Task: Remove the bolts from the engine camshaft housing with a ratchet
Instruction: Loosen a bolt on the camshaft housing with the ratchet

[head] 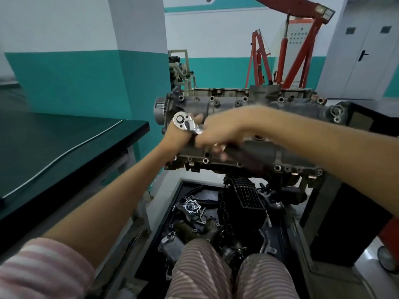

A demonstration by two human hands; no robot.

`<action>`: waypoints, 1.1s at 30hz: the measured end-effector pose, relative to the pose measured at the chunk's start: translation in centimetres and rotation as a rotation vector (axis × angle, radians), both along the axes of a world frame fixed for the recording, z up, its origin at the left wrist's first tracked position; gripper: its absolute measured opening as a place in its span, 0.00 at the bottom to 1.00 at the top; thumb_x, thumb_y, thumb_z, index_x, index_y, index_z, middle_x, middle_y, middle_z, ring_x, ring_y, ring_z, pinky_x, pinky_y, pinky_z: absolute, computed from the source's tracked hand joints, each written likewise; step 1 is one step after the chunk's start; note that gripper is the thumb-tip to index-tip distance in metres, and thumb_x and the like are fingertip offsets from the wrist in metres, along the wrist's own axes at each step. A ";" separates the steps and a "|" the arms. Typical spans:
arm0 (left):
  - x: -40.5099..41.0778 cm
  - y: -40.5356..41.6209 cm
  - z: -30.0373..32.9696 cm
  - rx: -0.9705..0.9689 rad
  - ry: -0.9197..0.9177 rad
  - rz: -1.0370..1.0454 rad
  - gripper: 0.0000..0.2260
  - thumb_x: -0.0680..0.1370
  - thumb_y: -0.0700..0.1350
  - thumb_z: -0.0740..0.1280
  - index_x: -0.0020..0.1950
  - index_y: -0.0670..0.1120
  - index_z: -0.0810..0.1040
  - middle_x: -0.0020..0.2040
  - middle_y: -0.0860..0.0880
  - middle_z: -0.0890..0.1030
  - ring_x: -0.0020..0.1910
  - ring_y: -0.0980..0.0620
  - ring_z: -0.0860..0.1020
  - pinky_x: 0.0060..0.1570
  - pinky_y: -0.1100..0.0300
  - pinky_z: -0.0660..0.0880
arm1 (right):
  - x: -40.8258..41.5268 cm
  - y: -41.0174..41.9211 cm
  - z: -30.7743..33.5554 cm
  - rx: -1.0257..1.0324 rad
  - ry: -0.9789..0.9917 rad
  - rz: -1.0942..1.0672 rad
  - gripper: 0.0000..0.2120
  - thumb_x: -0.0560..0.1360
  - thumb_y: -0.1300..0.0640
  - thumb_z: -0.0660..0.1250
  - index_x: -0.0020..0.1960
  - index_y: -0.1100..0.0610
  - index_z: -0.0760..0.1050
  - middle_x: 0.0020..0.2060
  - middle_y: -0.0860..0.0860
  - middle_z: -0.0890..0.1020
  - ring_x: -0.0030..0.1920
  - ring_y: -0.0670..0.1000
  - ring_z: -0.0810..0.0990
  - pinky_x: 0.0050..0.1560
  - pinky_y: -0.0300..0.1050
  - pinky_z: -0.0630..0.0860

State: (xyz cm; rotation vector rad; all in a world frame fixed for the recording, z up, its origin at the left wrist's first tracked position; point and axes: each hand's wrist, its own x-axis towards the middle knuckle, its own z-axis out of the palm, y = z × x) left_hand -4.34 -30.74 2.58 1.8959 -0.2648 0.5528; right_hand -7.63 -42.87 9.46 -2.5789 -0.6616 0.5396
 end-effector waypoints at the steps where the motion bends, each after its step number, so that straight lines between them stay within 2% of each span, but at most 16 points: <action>1: 0.1 0.5 0.6 0.101 0.025 -0.048 0.08 0.76 0.35 0.64 0.38 0.42 0.71 0.37 0.43 0.72 0.38 0.54 0.70 0.42 0.58 0.68 | 0.1 -0.6 1.2 -0.204 -0.302 0.025 0.11 0.77 0.57 0.59 0.37 0.59 0.69 0.31 0.53 0.75 0.24 0.48 0.75 0.27 0.38 0.73; 4: 0.9 1.4 0.9 0.145 0.034 -0.055 0.04 0.77 0.37 0.64 0.43 0.38 0.74 0.39 0.42 0.73 0.39 0.50 0.69 0.43 0.56 0.67 | 0.1 -1.3 2.5 -0.339 -0.860 -0.020 0.15 0.75 0.51 0.60 0.32 0.54 0.61 0.31 0.49 0.69 0.29 0.48 0.68 0.29 0.40 0.64; 6: 1.1 0.5 0.0 0.031 0.006 0.047 0.06 0.78 0.37 0.63 0.41 0.40 0.73 0.36 0.46 0.74 0.37 0.52 0.70 0.42 0.56 0.68 | -0.4 -0.9 0.2 -0.194 -0.874 -0.037 0.15 0.75 0.50 0.59 0.33 0.53 0.60 0.31 0.48 0.68 0.30 0.47 0.69 0.29 0.38 0.65; 8: 1.4 -0.9 -0.8 -0.185 0.002 0.113 0.09 0.79 0.38 0.61 0.39 0.40 0.70 0.30 0.50 0.70 0.30 0.56 0.67 0.35 0.60 0.66 | -1.2 -0.1 -2.7 0.053 -0.437 -0.016 0.12 0.75 0.52 0.60 0.36 0.56 0.65 0.31 0.49 0.72 0.28 0.46 0.72 0.26 0.35 0.70; 10: 1.3 -2.1 -0.7 -0.483 0.000 0.142 0.11 0.80 0.41 0.61 0.39 0.40 0.66 0.31 0.48 0.66 0.28 0.56 0.63 0.28 0.66 0.65 | -2.3 0.7 -3.9 0.345 0.168 0.021 0.07 0.75 0.57 0.62 0.42 0.60 0.67 0.34 0.53 0.72 0.30 0.49 0.75 0.34 0.39 0.77; 12: 1.3 -1.7 -0.6 -0.449 0.017 0.166 0.11 0.80 0.43 0.62 0.39 0.42 0.66 0.32 0.46 0.65 0.30 0.54 0.63 0.29 0.67 0.64 | -1.7 0.6 -3.8 0.373 0.281 0.013 0.06 0.76 0.59 0.60 0.42 0.59 0.66 0.31 0.53 0.70 0.28 0.49 0.72 0.35 0.42 0.76; 15: 1.5 0.2 -0.4 -0.087 0.078 0.060 0.10 0.78 0.43 0.65 0.38 0.43 0.70 0.35 0.45 0.71 0.35 0.52 0.69 0.38 0.59 0.67 | 0.0 -0.5 -0.6 -0.130 -0.324 0.067 0.11 0.76 0.58 0.58 0.35 0.59 0.67 0.24 0.51 0.72 0.27 0.52 0.72 0.34 0.41 0.72; 17: 1.7 1.1 -0.4 -0.029 0.093 0.016 0.06 0.76 0.38 0.66 0.39 0.43 0.73 0.39 0.43 0.75 0.40 0.51 0.70 0.44 0.53 0.69 | 0.8 -1.3 1.4 -0.389 -0.698 0.077 0.11 0.75 0.55 0.60 0.36 0.59 0.67 0.29 0.51 0.71 0.32 0.53 0.72 0.32 0.41 0.68; 20: 1.8 0.8 -0.8 -0.091 0.053 0.059 0.09 0.76 0.38 0.66 0.37 0.46 0.72 0.37 0.46 0.75 0.39 0.51 0.71 0.44 0.53 0.70 | 0.4 -1.2 1.0 -0.280 -0.909 -0.017 0.15 0.74 0.52 0.61 0.32 0.55 0.62 0.30 0.49 0.68 0.30 0.47 0.67 0.27 0.39 0.59; 22: 1.9 0.2 -1.0 -0.170 0.039 0.057 0.13 0.78 0.41 0.65 0.34 0.45 0.69 0.32 0.48 0.73 0.33 0.53 0.69 0.38 0.57 0.68 | -0.3 -0.5 -1.6 0.021 -0.605 -0.033 0.14 0.75 0.53 0.60 0.32 0.54 0.64 0.28 0.48 0.70 0.27 0.45 0.68 0.26 0.38 0.64; 24: 1.9 -0.2 -1.1 -0.183 0.006 0.082 0.17 0.79 0.44 0.63 0.32 0.43 0.67 0.27 0.51 0.70 0.27 0.57 0.66 0.31 0.62 0.65 | -2.0 0.5 -3.5 0.356 0.073 0.006 0.09 0.76 0.57 0.61 0.38 0.57 0.67 0.30 0.51 0.73 0.30 0.49 0.73 0.30 0.38 0.73; 25: 1.8 -0.3 -1.2 -0.155 -0.019 0.097 0.17 0.80 0.45 0.62 0.31 0.43 0.67 0.25 0.53 0.68 0.25 0.58 0.64 0.29 0.64 0.64 | -2.4 0.9 -4.0 0.428 0.330 0.020 0.07 0.77 0.58 0.61 0.41 0.58 0.67 0.31 0.53 0.73 0.33 0.50 0.75 0.34 0.39 0.75; 26: 1.7 -0.2 -1.3 -0.132 -0.037 0.096 0.18 0.80 0.46 0.62 0.31 0.43 0.66 0.23 0.55 0.67 0.24 0.60 0.63 0.28 0.66 0.63 | -2.5 1.0 -4.2 0.432 0.432 0.020 0.06 0.77 0.59 0.60 0.42 0.58 0.67 0.32 0.53 0.72 0.34 0.51 0.75 0.36 0.40 0.76; 28: 1.6 0.1 -1.3 -0.120 -0.023 0.064 0.17 0.79 0.46 0.63 0.31 0.44 0.66 0.25 0.55 0.68 0.25 0.60 0.64 0.29 0.66 0.64 | -1.5 0.9 -3.3 0.229 0.163 -0.013 0.07 0.77 0.59 0.58 0.41 0.58 0.66 0.31 0.53 0.71 0.29 0.49 0.73 0.30 0.38 0.74; 31: 1.8 0.4 -1.0 -0.130 0.026 0.042 0.09 0.76 0.39 0.66 0.37 0.45 0.70 0.34 0.49 0.73 0.35 0.55 0.69 0.39 0.59 0.67 | -0.5 -0.4 0.0 -0.359 -0.683 -0.051 0.11 0.76 0.55 0.58 0.36 0.58 0.64 0.32 0.50 0.70 0.30 0.48 0.71 0.26 0.39 0.64; 33: 2.0 0.4 -0.9 -0.093 0.036 0.053 0.07 0.75 0.37 0.64 0.39 0.45 0.72 0.37 0.48 0.74 0.38 0.53 0.69 0.42 0.56 0.67 | -0.1 -0.9 0.4 -0.410 -0.907 -0.126 0.12 0.75 0.53 0.60 0.35 0.56 0.63 0.33 0.49 0.68 0.32 0.49 0.70 0.28 0.40 0.62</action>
